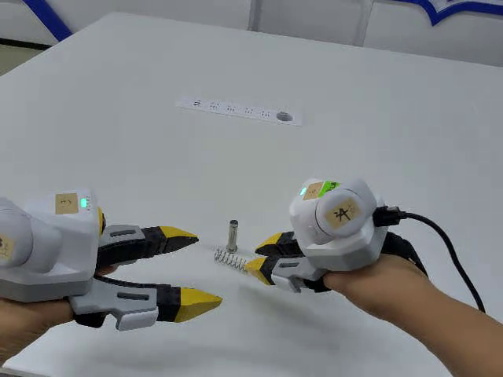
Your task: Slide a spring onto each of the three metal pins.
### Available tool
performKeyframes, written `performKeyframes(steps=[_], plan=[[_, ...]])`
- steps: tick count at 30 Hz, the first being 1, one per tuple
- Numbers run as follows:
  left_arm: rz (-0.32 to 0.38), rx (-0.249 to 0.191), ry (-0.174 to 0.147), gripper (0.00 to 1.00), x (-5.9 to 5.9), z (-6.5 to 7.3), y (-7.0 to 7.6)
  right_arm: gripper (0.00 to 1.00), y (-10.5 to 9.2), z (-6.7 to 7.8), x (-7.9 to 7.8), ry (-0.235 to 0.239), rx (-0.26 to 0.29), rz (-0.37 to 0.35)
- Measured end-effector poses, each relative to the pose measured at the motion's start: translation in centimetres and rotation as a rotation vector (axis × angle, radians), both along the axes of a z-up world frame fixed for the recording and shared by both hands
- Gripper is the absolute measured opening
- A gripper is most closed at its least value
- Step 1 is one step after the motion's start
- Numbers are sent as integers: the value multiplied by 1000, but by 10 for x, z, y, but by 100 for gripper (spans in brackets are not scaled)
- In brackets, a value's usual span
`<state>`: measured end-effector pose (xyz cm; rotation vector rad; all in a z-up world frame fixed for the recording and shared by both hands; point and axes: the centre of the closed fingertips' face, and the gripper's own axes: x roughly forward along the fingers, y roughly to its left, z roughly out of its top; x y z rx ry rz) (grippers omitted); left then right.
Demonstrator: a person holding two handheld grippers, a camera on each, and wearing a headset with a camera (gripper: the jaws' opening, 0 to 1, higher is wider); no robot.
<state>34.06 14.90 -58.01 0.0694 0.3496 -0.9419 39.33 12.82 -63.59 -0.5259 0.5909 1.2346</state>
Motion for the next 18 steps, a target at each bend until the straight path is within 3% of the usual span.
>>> performKeyframes(steps=[8, 18], plan=[[3, 5, 4, 55, 1, -1, 1, 16, 4, -18, 4, 33, -27, -9], [10, 7, 4, 55, 2, -1, 3, 14, 5, -26, 4, 46, -39, -5]])
